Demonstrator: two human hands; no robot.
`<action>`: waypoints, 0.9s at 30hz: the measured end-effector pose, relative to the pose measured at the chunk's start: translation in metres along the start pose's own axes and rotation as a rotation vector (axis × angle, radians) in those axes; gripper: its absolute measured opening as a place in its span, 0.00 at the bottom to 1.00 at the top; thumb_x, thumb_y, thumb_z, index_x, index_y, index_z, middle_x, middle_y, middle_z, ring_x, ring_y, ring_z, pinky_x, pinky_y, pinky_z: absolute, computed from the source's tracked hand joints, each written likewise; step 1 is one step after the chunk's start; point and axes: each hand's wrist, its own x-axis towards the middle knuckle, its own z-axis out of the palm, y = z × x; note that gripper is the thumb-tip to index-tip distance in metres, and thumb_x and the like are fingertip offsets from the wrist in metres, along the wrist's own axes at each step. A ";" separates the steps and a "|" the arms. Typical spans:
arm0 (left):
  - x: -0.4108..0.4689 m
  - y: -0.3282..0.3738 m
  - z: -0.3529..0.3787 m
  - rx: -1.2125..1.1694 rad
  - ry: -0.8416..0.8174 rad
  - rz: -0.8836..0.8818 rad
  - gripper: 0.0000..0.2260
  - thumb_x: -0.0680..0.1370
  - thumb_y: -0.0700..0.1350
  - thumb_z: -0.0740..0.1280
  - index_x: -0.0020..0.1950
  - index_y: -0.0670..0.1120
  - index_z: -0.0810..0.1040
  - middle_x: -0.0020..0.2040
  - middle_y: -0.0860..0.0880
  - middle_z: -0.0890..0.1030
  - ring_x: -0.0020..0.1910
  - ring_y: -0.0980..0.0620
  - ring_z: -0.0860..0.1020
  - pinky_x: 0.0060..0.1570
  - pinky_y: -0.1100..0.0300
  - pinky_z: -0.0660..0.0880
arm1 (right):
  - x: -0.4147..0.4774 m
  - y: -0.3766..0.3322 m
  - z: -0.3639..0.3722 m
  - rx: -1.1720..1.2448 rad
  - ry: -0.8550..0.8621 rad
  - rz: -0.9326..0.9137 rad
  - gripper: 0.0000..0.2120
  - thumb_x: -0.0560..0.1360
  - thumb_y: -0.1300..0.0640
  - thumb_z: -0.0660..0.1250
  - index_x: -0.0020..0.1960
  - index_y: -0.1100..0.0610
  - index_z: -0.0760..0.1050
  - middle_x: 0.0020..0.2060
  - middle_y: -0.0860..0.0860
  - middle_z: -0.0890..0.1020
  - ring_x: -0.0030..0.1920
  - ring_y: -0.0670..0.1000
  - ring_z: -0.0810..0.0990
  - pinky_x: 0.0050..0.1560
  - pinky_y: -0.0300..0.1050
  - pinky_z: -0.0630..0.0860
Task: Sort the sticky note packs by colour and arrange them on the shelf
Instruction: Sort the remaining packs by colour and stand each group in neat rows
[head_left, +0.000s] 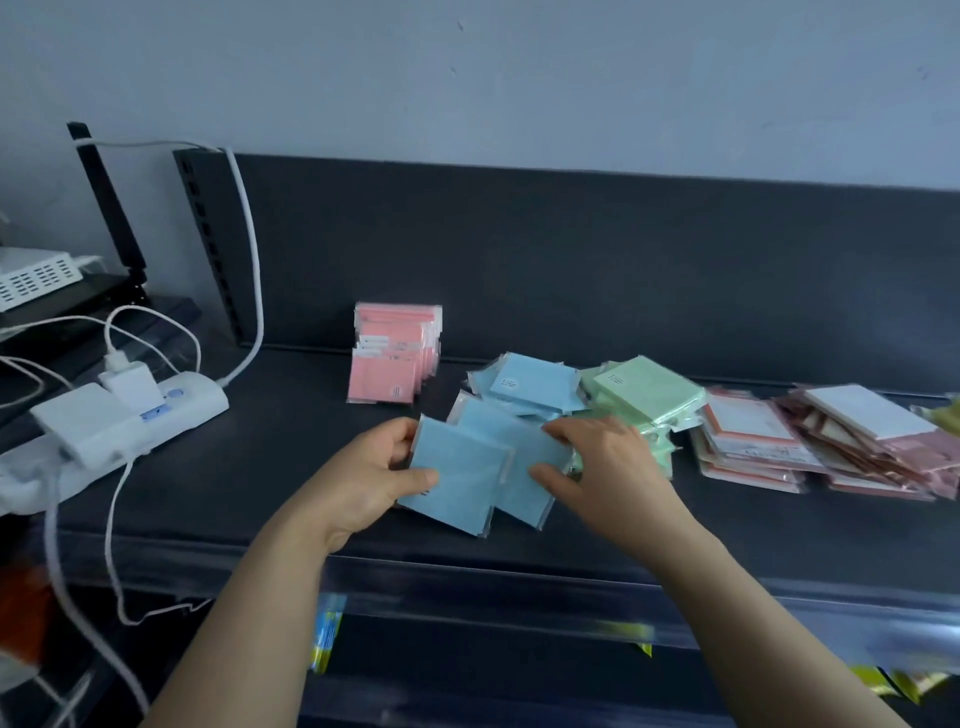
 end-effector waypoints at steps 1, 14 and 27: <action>0.001 -0.001 -0.001 0.012 -0.004 0.001 0.15 0.77 0.33 0.68 0.59 0.49 0.76 0.52 0.53 0.85 0.51 0.54 0.83 0.53 0.57 0.78 | -0.002 -0.002 0.001 0.068 -0.026 0.029 0.17 0.76 0.48 0.66 0.62 0.52 0.74 0.52 0.49 0.79 0.54 0.52 0.74 0.54 0.45 0.70; 0.021 0.017 -0.001 0.231 0.026 0.191 0.20 0.75 0.52 0.71 0.66 0.55 0.74 0.62 0.61 0.76 0.62 0.62 0.74 0.64 0.58 0.69 | 0.004 -0.004 -0.028 0.445 -0.040 0.185 0.06 0.76 0.59 0.67 0.51 0.50 0.76 0.41 0.47 0.80 0.36 0.44 0.76 0.36 0.36 0.71; 0.029 0.016 -0.018 -0.198 0.414 0.140 0.09 0.81 0.41 0.61 0.60 0.48 0.74 0.51 0.51 0.79 0.47 0.52 0.80 0.35 0.61 0.80 | 0.042 -0.004 0.007 -0.086 -0.018 -0.080 0.10 0.72 0.65 0.62 0.53 0.59 0.74 0.49 0.51 0.79 0.52 0.52 0.74 0.69 0.49 0.62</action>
